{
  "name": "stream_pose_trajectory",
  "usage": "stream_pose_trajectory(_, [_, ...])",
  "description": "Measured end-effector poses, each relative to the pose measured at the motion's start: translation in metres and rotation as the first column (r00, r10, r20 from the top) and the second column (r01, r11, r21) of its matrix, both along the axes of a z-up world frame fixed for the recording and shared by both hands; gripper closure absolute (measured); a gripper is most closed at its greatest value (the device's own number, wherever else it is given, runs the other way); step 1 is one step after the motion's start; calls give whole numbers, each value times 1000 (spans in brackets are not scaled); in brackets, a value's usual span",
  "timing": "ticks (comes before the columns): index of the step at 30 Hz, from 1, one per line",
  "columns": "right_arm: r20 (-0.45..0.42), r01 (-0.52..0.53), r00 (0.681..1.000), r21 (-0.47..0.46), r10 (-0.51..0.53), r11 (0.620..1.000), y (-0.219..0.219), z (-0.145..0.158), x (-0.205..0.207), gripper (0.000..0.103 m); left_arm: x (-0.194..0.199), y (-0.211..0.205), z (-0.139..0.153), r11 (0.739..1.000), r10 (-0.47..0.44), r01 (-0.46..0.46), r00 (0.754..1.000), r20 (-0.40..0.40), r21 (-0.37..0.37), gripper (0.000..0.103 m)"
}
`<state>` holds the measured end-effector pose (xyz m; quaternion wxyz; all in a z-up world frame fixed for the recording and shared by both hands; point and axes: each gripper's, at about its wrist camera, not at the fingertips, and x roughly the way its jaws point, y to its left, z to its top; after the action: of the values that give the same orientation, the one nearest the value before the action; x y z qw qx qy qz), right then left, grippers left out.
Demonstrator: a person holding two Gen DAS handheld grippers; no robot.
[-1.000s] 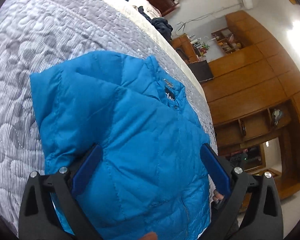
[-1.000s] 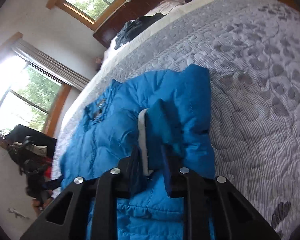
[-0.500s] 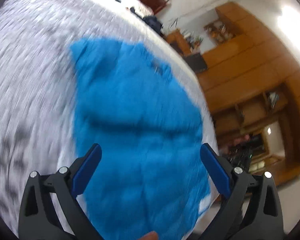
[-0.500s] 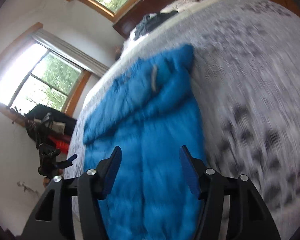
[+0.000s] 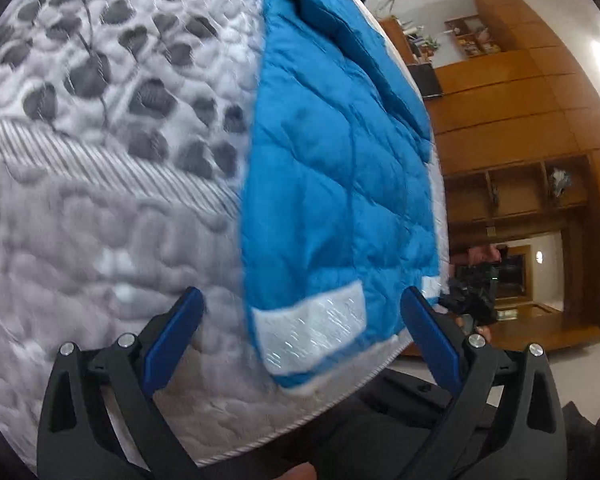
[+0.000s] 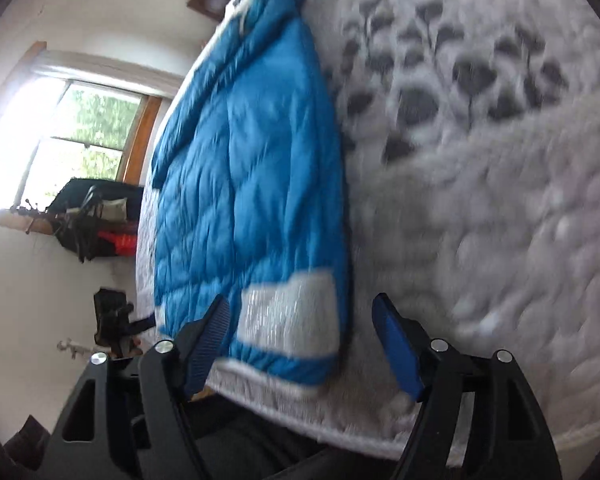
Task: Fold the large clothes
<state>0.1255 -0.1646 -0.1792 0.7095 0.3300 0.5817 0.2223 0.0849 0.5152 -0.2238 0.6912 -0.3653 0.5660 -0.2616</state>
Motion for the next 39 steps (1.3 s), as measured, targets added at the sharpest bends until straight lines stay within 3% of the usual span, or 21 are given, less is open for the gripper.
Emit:
stream_pose_trajectory(6, [5, -22, 1000, 92, 21, 995, 15, 0, -4, 28, 5, -22, -8, 998, -57, 57, 998, -6, -7, 3])
stream_pose_trajectory(15, [45, -41, 998, 100, 37, 994, 23, 10, -2, 31, 5, -51, -8, 996, -86, 85, 996, -30, -24, 4])
stream_pose_trajectory(18, [9, -41, 999, 87, 40, 995, 25, 0, 3, 49, 4, -45, -16, 997, -72, 74, 995, -62, 22, 34])
stream_pose_trajectory(20, [16, -57, 998, 89, 56, 994, 28, 1, 1, 57, 0, -40, -15, 995, -75, 80, 994, -80, 59, 75])
stream_pose_trajectory(21, [24, -64, 998, 95, 62, 993, 29, 2, 1, 59, -2, -36, -16, 996, -70, 75, 994, -82, 58, 79])
stream_pose_trajectory(23, [40, -68, 997, 112, 64, 991, 31, 4, 0, 75, -5, -31, -16, 998, -53, 56, 996, -74, 42, 85])
stream_pose_trajectory(26, [57, -57, 997, 119, 50, 991, 29, 6, 0, 85, -8, -24, -12, 1000, -24, 24, 999, -48, -2, 90])
stream_pose_trajectory(31, [97, -43, 995, 150, 28, 988, 23, 21, -1, 89, -12, -13, 13, 996, 4, -1, 1000, 29, -92, 91])
stream_pose_trajectory(39, [241, -33, 970, 230, -24, 973, 14, 81, 12, 90, 1, -2, 69, 984, 35, -5, 985, 167, -181, 92])
